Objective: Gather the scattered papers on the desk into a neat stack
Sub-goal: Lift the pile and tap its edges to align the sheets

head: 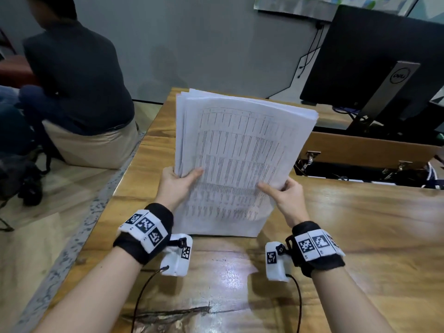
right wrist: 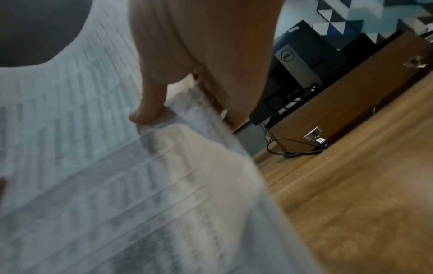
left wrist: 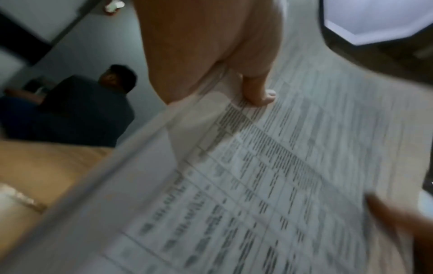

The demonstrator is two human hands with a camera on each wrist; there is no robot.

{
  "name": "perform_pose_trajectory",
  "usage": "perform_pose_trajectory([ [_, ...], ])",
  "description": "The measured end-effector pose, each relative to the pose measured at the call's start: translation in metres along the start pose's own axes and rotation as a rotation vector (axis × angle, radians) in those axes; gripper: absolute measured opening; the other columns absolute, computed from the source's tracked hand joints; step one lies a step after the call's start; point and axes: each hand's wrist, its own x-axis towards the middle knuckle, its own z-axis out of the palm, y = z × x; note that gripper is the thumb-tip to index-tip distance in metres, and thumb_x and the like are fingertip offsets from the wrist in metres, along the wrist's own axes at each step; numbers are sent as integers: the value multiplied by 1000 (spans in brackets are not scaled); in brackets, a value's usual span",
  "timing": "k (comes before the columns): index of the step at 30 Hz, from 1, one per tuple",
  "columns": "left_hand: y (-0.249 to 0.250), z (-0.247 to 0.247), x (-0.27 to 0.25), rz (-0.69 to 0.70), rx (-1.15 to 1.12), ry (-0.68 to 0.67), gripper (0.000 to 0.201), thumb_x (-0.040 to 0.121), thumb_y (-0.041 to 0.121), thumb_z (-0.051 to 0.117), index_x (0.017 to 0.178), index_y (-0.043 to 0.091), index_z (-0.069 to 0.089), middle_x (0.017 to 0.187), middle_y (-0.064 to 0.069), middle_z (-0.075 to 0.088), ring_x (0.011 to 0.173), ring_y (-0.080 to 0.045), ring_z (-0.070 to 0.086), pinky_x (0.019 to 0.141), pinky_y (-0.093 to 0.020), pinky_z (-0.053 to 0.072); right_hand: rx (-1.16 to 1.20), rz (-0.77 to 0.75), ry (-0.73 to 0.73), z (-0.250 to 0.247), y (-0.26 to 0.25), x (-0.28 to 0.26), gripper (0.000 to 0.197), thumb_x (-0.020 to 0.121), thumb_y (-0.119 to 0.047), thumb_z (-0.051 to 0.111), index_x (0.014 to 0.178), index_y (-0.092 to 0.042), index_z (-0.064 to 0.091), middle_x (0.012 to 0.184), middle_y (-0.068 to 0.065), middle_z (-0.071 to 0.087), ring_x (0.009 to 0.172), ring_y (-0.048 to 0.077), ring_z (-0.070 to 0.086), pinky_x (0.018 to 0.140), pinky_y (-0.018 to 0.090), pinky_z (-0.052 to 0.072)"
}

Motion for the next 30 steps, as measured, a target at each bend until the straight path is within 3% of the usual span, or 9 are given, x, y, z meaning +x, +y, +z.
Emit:
perform_pose_trajectory([
  [4, 0, -11, 10, -18, -121, 150, 22, 83, 13, 67, 101, 1, 62, 86, 1, 65, 69, -3, 67, 58, -13, 55, -94, 159, -118, -17, 8, -2, 32, 50, -30, 85, 75, -15, 71, 71, -5, 76, 67, 6, 70, 66, 26, 52],
  [8, -3, -14, 14, -112, -318, 219, 2, 84, 13, 66, 84, 11, 65, 94, -3, 67, 96, -21, 67, 98, -43, 49, 204, 237, -34, -18, 17, -2, 79, 18, -42, 94, 85, -9, 68, 78, 3, 76, 68, 14, 72, 60, 27, 60],
  [11, -4, -8, 15, -161, -404, 246, 8, 82, 17, 67, 85, 10, 64, 98, -4, 67, 114, -27, 61, 105, -44, 44, 493, 233, -26, -5, 14, -2, 66, 41, -23, 91, 99, -11, 62, 90, 4, 75, 76, 13, 72, 66, 29, 61],
  [14, -6, 2, 12, -232, -436, 240, 27, 82, 26, 67, 96, 4, 63, 107, -11, 67, 106, -27, 64, 94, -32, 53, 675, 257, -44, 13, 13, -3, 61, 51, -9, 84, 108, -10, 60, 99, 7, 73, 84, 16, 72, 72, 34, 61],
  [17, -8, 5, 9, -283, -503, 86, 38, 72, 34, 72, 101, 10, 66, 121, -11, 65, 112, -27, 61, 104, -43, 45, 543, 302, -88, 30, 13, -4, 81, 38, -19, 93, 112, -12, 60, 100, 4, 74, 91, 18, 71, 70, 34, 60],
  [23, -9, -40, 19, -194, -506, 86, 42, 81, 5, 63, 122, 8, 57, 125, -11, 64, 115, -27, 61, 101, -46, 45, 252, 226, 68, -5, 14, 2, 80, 30, -36, 93, 101, -15, 64, 109, 5, 69, 107, 23, 63, 91, 39, 50],
  [25, -10, -52, 21, -180, -397, 91, 29, 84, -1, 59, 107, 15, 63, 103, 1, 74, 100, -15, 68, 94, -33, 49, 162, 172, 70, -21, 8, 4, 72, 42, -29, 91, 106, -13, 61, 107, 3, 68, 98, 14, 64, 87, 33, 52],
  [27, -12, -61, 23, -175, -243, 51, 31, 83, -7, 57, 105, 14, 61, 87, 5, 75, 73, -5, 72, 69, -21, 56, 78, 110, 62, -28, 1, 6, 43, 68, -4, 76, 105, -15, 58, 101, -2, 65, 89, 5, 63, 77, 24, 54],
  [30, -13, -60, 25, -189, -36, -68, 49, 77, -11, 62, 122, 4, 53, 113, -12, 67, 90, -23, 70, 74, -30, 59, -2, 13, 91, -32, -4, 8, 33, 77, 11, 65, 91, -19, 61, 94, -2, 65, 85, 10, 61, 72, 25, 52],
])
